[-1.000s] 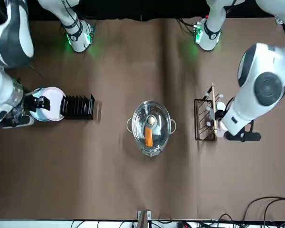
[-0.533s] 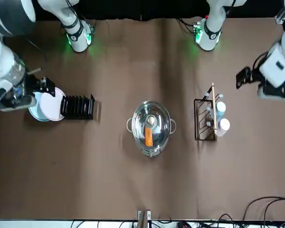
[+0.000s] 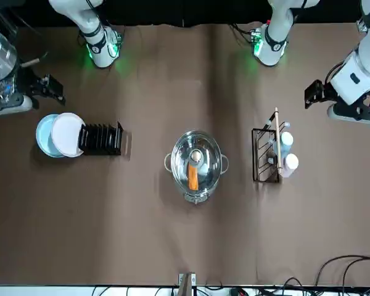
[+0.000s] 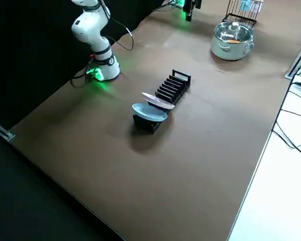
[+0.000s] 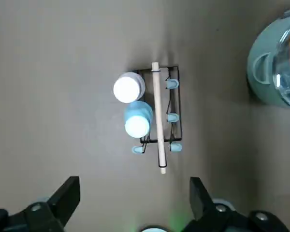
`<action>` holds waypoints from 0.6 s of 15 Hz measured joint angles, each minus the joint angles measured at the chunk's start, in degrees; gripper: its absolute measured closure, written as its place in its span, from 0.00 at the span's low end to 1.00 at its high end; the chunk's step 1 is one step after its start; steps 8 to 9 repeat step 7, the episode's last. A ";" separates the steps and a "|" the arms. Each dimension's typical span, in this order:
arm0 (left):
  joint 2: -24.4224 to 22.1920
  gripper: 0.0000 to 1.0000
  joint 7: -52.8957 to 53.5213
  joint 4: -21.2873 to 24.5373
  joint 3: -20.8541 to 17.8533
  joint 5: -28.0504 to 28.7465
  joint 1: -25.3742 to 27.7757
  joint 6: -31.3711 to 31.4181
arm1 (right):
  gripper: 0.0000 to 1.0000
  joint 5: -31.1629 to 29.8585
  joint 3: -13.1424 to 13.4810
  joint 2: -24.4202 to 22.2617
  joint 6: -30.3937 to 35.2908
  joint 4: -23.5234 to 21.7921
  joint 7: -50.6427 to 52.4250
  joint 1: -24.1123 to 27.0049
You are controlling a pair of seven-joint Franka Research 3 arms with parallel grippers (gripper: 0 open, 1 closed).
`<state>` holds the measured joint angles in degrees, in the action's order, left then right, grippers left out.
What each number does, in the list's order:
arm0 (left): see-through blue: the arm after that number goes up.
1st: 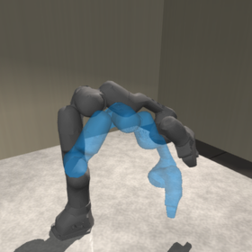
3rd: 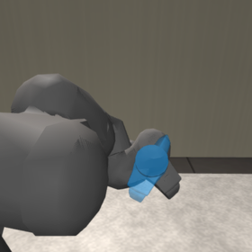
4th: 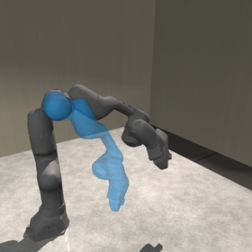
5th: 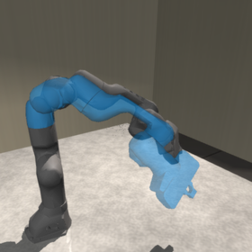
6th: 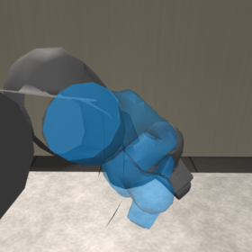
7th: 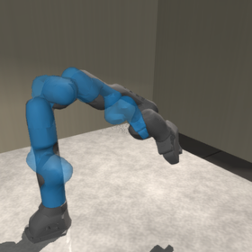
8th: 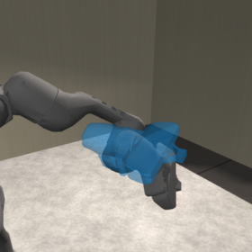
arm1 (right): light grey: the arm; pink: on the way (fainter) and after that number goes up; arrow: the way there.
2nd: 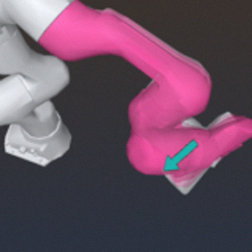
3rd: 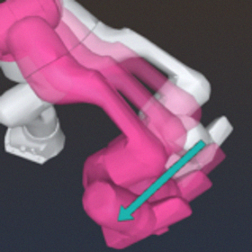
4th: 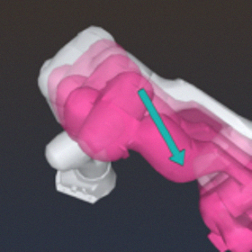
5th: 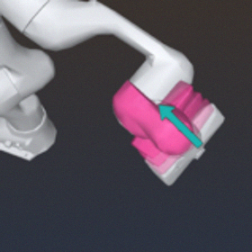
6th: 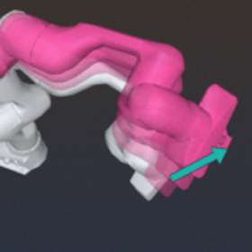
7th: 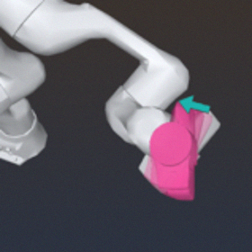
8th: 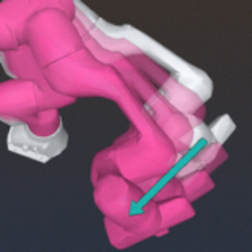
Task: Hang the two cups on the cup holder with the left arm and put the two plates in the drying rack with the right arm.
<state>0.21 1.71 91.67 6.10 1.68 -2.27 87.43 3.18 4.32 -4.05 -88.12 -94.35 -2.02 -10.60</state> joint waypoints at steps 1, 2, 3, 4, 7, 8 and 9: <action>0.21 0.00 0.03 0.06 0.89 0.64 0.56 0.07 | 0.00 -0.01 0.02 -1.03 -0.01 -1.22 0.02 0.35; 0.36 0.00 0.01 0.07 1.39 1.05 0.65 0.11 | 0.00 -0.09 0.02 -1.82 -0.11 -2.11 0.03 0.54; 0.44 0.00 -0.07 0.07 1.69 1.26 0.58 0.20 | 0.00 -0.28 0.01 -2.29 -0.56 -2.64 0.04 0.57; 0.44 0.00 -0.20 0.04 1.90 1.35 0.55 0.36 | 0.00 -0.66 -0.04 -2.55 -1.60 -2.97 0.04 0.57; 0.49 0.00 -0.26 -0.01 1.94 1.40 0.76 0.45 | 0.00 -1.25 -0.03 -2.57 -3.41 -3.18 0.02 0.68; 0.49 0.00 -0.26 -0.01 1.94 1.40 0.76 0.45 | 0.00 -1.25 -0.03 -2.57 -3.41 -3.18 0.02 0.68; 0.49 0.00 -0.26 -0.01 1.94 1.40 0.76 0.45 | 0.00 -1.25 -0.03 -2.57 -3.41 -3.18 0.02 0.68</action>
